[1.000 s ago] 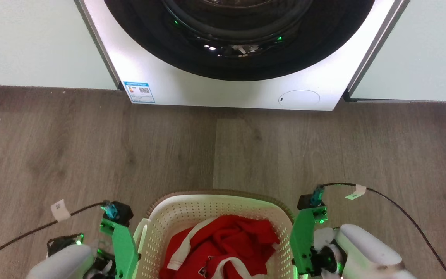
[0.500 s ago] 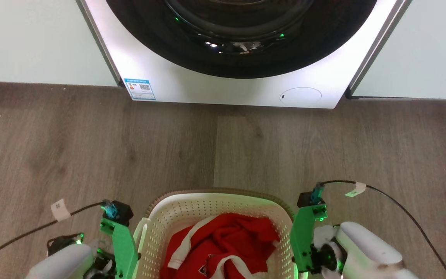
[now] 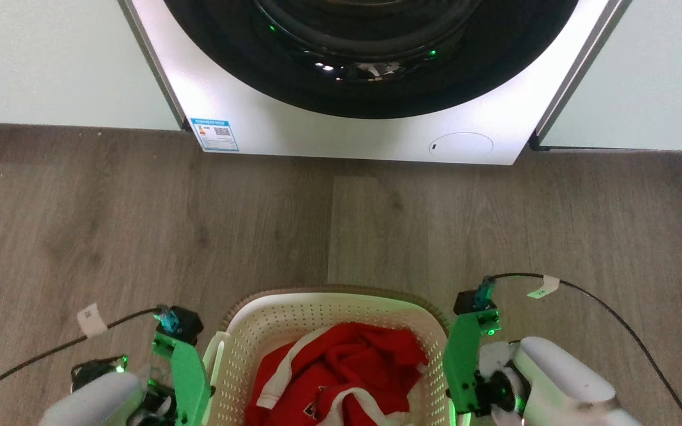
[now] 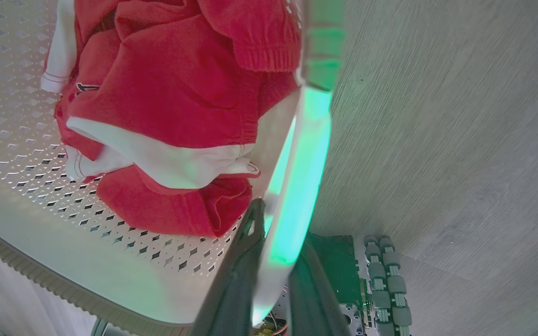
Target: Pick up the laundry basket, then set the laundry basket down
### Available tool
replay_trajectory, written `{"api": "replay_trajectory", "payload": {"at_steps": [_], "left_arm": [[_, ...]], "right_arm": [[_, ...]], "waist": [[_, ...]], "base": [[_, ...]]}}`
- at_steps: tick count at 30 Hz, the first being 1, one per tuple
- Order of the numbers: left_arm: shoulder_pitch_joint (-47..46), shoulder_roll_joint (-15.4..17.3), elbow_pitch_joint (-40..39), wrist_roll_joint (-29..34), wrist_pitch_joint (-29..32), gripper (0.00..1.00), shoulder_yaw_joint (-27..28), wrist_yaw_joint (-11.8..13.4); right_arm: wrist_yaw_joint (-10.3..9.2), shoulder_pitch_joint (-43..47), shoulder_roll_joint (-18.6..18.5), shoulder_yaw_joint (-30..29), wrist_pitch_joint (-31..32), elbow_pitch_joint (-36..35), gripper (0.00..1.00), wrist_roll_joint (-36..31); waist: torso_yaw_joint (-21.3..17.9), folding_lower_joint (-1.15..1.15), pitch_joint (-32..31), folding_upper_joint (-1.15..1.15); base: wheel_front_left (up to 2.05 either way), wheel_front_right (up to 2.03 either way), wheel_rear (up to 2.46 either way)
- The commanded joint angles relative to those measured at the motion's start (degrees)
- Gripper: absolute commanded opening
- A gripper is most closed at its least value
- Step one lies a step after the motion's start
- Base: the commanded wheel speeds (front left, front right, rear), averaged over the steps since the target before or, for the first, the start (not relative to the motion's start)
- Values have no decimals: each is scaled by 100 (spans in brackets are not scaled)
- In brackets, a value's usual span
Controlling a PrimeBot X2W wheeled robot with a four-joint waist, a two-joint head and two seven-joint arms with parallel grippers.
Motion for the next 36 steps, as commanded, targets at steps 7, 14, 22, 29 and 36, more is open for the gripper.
{"api": "replay_trajectory", "payload": {"at_steps": [7, 14, 22, 29, 36], "left_arm": [[-226, -15, -207, 60, -35, 0, 29, -95], [-228, -19, -207, 54, -29, 0, 29, -95], [-246, -24, -209, 58, -36, 0, 29, -95], [-320, -31, -203, 70, -94, 0, 29, -95], [-547, -91, -140, 133, -320, 0, 29, -95]], "right_arm": [[96, -184, 273, 65, -67, -451, 0, 8], [96, -194, 273, 76, -109, -498, 0, 58], [96, -231, 273, 84, -166, -478, 0, 34], [96, -300, 273, 35, -241, -460, 0, -16], [96, -491, 273, -25, -543, -499, 0, -185]], "waist": [[27, 0, -15, 0], [39, 0, 0, 0], [62, 0, 46, 0], [77, 0, 217, 0], [85, 0, 695, 0]], "base": [[0, 0, 0], [0, 0, 0], [0, 0, 0], [0, 0, 0], [0, 0, 0]]}}
